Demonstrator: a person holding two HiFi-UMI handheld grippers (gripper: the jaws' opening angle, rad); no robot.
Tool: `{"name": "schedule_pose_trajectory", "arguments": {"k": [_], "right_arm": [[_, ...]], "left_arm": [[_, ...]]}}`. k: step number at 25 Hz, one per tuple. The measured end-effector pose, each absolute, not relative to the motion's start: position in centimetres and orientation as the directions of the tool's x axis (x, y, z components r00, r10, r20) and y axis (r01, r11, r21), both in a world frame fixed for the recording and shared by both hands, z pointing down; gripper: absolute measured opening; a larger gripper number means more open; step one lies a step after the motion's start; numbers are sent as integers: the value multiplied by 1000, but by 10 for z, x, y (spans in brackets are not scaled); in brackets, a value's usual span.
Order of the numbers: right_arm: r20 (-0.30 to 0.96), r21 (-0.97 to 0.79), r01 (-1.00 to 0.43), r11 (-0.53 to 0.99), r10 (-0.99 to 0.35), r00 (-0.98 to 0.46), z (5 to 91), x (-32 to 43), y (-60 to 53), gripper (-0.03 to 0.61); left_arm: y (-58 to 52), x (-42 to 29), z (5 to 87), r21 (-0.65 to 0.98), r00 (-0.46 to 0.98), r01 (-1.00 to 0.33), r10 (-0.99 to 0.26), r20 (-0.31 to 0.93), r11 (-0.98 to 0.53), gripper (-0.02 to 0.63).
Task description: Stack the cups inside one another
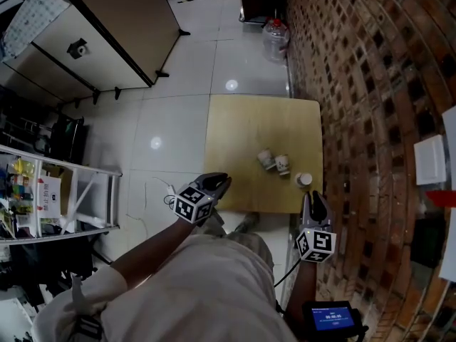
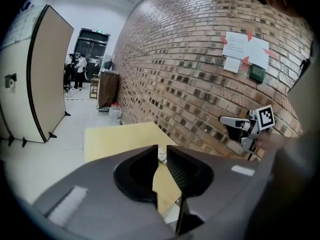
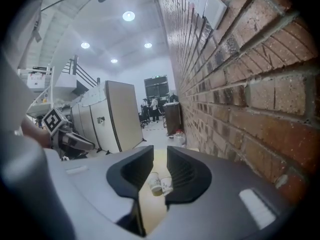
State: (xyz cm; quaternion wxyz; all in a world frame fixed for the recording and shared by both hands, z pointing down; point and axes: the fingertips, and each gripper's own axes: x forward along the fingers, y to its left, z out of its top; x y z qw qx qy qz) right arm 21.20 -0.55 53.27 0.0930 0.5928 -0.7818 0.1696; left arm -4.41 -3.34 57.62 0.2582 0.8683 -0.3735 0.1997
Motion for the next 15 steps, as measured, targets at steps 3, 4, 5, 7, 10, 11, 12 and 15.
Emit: {"name": "schedule_pose_trajectory", "arguments": {"k": [3, 4, 5, 7, 10, 11, 12, 15], "right_arm": [[356, -152, -958, 241, -891, -281, 534, 206, -10, 78], [357, -149, -959, 241, -891, -279, 534, 204, -12, 78], [358, -145, -960, 239, -892, -276, 534, 202, -13, 78], [362, -141, -963, 231, -893, -267, 535, 198, -17, 78], [371, -139, -967, 215, -894, -252, 536, 191, -20, 79], [372, -138, -968, 209, -895, -246, 535, 188, -22, 78], [372, -138, -970, 201, -897, -239, 535, 184, -24, 79], [382, -141, -975, 170, -900, -211, 539, 178, -29, 78]], "left_arm": [[-42, -40, 586, 297, 651, -739, -526, 547, -605, 75], [-46, -38, 590, 296, 656, -731, -515, 551, -615, 77], [-50, -35, 594, 293, 664, -720, -502, 555, -629, 77], [-60, -28, 605, 284, 678, -694, -467, 567, -662, 81], [-72, -16, 624, 284, 700, -647, -403, 590, -708, 87], [-76, -12, 629, 280, 708, -627, -382, 593, -727, 89], [-81, -7, 635, 272, 717, -604, -361, 596, -749, 92], [-96, 8, 650, 259, 734, -543, -302, 608, -799, 106]]}}
